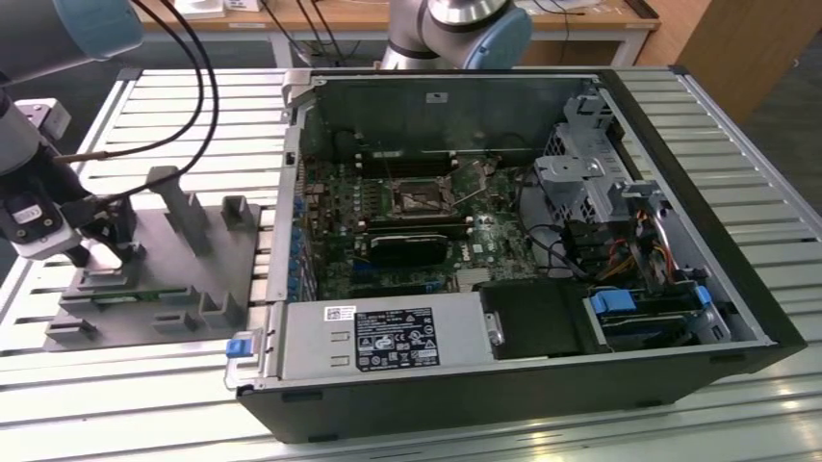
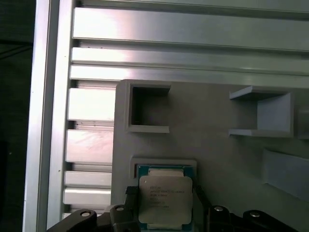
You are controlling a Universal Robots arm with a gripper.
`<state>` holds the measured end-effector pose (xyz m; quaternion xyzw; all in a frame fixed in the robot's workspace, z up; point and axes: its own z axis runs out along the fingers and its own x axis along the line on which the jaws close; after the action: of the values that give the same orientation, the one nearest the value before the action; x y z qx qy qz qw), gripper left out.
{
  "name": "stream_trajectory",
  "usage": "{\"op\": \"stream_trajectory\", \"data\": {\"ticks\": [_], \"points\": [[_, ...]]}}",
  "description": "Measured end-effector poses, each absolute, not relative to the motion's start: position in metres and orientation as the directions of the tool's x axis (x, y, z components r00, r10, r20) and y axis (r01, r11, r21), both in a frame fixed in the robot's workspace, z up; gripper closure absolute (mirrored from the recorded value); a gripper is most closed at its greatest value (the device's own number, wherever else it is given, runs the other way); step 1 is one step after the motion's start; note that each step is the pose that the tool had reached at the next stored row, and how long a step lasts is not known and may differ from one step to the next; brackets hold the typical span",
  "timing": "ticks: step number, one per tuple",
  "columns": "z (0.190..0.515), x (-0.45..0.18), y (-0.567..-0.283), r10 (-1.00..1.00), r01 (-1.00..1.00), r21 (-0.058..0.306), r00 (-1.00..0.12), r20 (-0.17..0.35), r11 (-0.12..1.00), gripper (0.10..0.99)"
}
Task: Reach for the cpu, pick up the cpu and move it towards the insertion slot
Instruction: 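Pick up the cpu and move it towards the insertion slot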
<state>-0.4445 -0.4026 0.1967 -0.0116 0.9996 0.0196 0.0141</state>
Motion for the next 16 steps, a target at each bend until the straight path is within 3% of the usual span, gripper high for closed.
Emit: {"op": "stream_trajectory", "data": {"ticks": [16], "points": [[0.208,-0.445,-0.402,-0.022,-0.023,0.039,-0.999,-0.029,0.999,0.549]]}}
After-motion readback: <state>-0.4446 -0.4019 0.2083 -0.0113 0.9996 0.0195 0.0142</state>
